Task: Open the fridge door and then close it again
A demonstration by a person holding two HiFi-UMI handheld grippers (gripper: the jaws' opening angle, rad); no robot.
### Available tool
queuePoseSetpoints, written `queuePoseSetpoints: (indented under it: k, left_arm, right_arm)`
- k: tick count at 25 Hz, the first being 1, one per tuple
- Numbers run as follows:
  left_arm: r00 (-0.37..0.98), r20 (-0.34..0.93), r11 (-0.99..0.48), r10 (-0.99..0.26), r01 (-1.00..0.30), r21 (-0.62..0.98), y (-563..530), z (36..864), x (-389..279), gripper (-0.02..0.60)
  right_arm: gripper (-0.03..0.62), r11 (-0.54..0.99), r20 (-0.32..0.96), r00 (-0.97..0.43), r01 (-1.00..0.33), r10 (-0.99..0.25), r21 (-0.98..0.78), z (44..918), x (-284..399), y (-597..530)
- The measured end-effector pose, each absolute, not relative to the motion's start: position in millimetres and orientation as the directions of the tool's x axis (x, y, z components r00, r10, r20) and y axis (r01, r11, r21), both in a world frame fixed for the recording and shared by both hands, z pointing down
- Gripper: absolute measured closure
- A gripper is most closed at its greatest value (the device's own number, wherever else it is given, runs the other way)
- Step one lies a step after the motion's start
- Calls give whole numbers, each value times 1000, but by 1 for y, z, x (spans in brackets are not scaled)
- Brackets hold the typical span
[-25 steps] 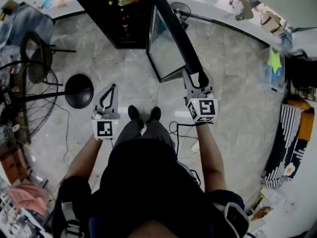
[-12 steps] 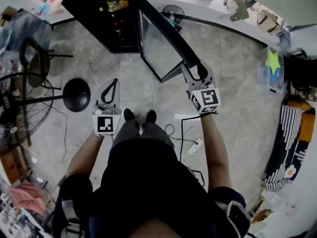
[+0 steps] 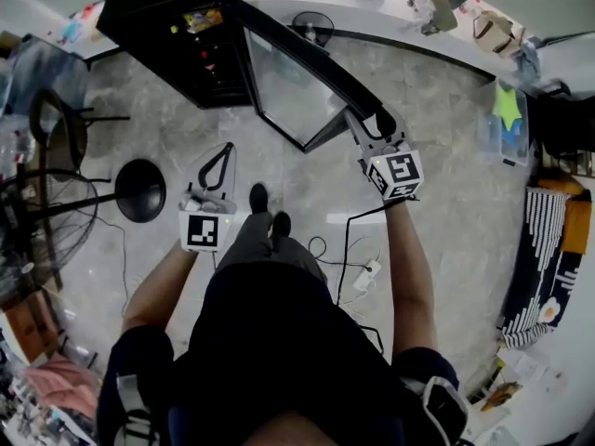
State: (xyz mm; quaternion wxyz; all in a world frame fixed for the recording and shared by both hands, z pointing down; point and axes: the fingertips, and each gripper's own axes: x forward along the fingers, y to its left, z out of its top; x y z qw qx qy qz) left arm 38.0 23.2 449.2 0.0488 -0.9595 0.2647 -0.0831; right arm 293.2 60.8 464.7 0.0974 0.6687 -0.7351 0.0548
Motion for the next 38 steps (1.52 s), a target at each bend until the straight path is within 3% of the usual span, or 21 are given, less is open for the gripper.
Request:
queuePoseSetpoints:
  k: [19,38]
  left_arm:
    - [930,112,-935,-351,-340,-102,-14,441,84,560]
    - [864,153,-877,-479,-464,-126,-16,444,144,560]
  right_arm:
    - [361,4,256,8,-999,-967,45,464,365,32]
    - [359,114,242,-97,-992,-966,60,466,451,-23]
